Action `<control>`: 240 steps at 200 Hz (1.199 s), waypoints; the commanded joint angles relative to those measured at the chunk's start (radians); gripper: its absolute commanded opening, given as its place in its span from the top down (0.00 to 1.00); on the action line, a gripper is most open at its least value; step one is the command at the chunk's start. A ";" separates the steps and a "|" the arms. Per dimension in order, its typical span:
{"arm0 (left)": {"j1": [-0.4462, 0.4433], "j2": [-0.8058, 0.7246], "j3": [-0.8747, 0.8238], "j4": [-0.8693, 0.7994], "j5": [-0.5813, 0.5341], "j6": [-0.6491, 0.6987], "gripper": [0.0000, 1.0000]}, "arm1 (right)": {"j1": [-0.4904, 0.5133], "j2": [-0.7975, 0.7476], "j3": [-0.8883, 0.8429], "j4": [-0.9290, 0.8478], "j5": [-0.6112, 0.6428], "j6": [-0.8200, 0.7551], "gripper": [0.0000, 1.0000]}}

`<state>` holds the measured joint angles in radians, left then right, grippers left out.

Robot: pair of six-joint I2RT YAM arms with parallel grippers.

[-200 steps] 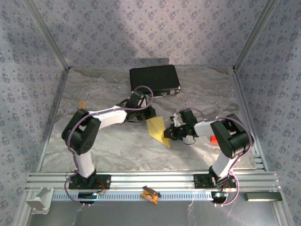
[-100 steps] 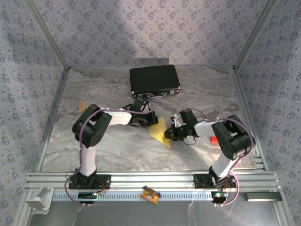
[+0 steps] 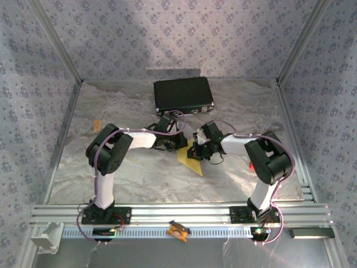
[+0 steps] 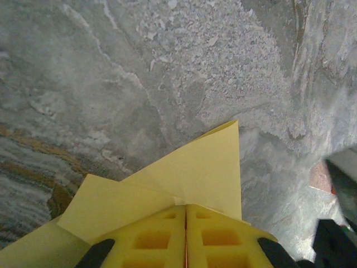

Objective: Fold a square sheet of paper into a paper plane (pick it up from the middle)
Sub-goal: Fourth fold the wing at the center of the table.

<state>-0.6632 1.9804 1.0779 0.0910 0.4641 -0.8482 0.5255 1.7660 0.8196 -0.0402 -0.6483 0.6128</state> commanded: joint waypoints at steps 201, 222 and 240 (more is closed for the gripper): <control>0.002 0.046 -0.048 -0.019 -0.035 0.003 0.93 | -0.038 -0.052 -0.025 -0.050 -0.084 -0.046 0.97; 0.002 0.049 -0.057 -0.014 -0.044 0.000 0.93 | -0.032 0.017 -0.005 -0.023 -0.090 -0.037 0.97; 0.002 0.049 -0.062 -0.011 -0.045 -0.001 0.93 | -0.031 0.016 -0.033 -0.016 -0.076 -0.033 0.96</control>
<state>-0.6632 1.9827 1.0580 0.1349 0.4759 -0.8562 0.4866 1.7676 0.8055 -0.0498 -0.7216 0.5896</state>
